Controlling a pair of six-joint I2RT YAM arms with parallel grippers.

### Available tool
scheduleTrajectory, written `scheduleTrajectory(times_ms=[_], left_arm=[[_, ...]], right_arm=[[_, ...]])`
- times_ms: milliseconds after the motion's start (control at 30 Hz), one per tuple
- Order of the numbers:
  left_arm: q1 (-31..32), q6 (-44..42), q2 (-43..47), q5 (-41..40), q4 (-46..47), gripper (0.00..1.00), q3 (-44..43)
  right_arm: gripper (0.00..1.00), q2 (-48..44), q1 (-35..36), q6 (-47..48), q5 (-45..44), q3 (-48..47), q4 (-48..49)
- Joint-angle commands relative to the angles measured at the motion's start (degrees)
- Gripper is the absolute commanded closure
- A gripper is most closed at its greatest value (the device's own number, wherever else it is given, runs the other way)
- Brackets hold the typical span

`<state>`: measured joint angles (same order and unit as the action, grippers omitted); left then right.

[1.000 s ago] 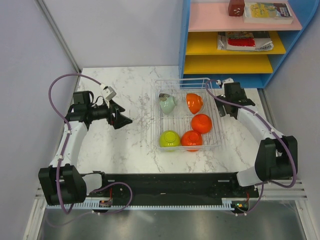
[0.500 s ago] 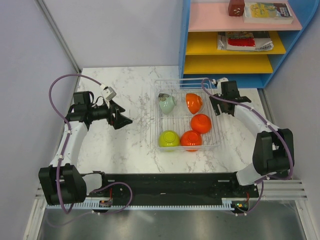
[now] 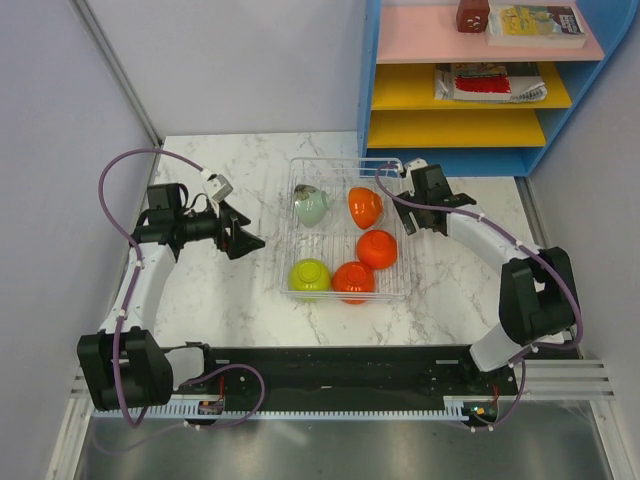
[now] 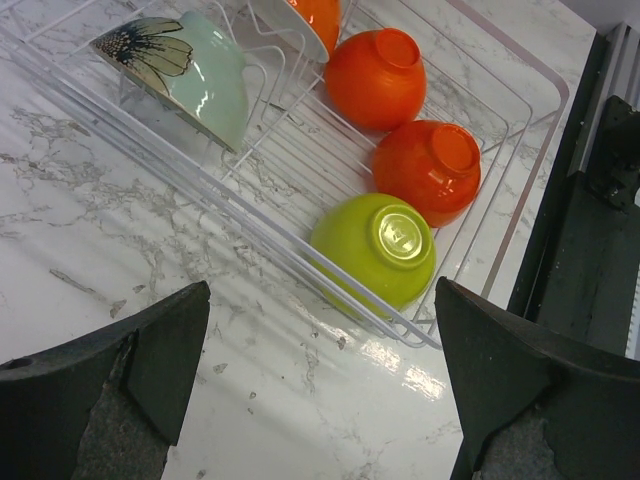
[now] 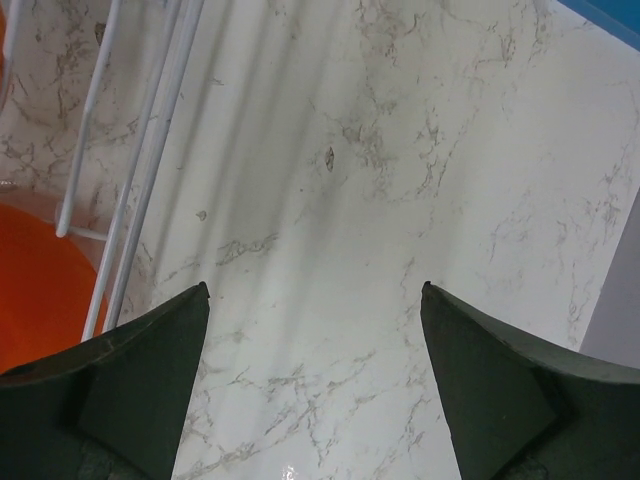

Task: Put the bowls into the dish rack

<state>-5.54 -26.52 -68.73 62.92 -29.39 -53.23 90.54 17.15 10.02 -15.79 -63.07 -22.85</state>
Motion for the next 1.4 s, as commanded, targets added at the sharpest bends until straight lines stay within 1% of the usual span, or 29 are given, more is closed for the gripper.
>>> scheduleTrajectory(times_ms=[0, 133, 233, 267, 333, 367, 467, 600, 633, 833, 967, 1200, 1367], left_arm=[[-0.3, -2.0, 0.4, 0.7, 2.0, 0.0, 0.1], [0.1, -2.0, -1.2, 1.0, 2.2, 0.0, -0.4], [1.8, -1.5, -5.0, -6.1, 4.9, 0.0, -0.3], [2.1, -1.0, -6.1, -10.9, 6.1, 0.0, 0.0], [3.2, -0.5, -9.0, -14.3, 8.1, 0.0, 0.6], [3.5, 0.0, -9.7, -17.4, 8.9, 0.0, 0.7], [4.6, 0.3, -12.0, -21.2, 9.5, 0.0, 0.6], [4.8, -0.2, -11.6, -20.3, 9.8, 0.0, 1.8], [6.7, -0.5, -11.3, -19.9, 9.5, 0.0, 2.2], [10.4, -3.8, -9.4, -18.5, 8.2, 0.0, 4.3], [12.7, -5.2, -8.7, -18.3, 7.1, 0.0, 4.8], [12.8, -6.9, -7.6, -15.5, 5.5, 0.0, 5.2], [12.8, -7.1, -7.4, -15.5, 5.1, 0.0, 5.2]], right_arm=[[0.06, 2.5, 3.3, -1.9, -0.9, -2.7, 1.1], [0.05, 3.7, 3.3, -2.5, -5.5, -4.2, 1.1], [0.05, 3.8, 3.3, -3.2, -7.4, -5.2, 1.2], [0.05, 3.8, 3.2, -3.2, -7.4, -5.5, 1.2], [0.05, 4.0, 3.3, -3.5, -8.3, -6.7, 1.2], [0.04, 4.6, 3.3, -3.6, -9.1, -7.2, 1.2], [0.04, 6.8, 3.2, -3.5, -10.2, -9.6, 1.4], [0.04, 10.7, 3.2, -3.7, -10.6, -14.3, 1.6], [0.04, 11.6, 3.2, -3.9, -10.6, -15.0, 1.7], [0.04, 16.8, 3.2, -4.5, -7.7, -19.5, 1.7], [0.04, 17.5, 3.3, -5.3, -6.3, -20.8, 1.6], [0.05, 17.6, 3.8, -5.5, -4.2, -20.8, 1.5], [0.04, 17.7, 5.5, -5.6, -4.9, -21.0, 1.2]])
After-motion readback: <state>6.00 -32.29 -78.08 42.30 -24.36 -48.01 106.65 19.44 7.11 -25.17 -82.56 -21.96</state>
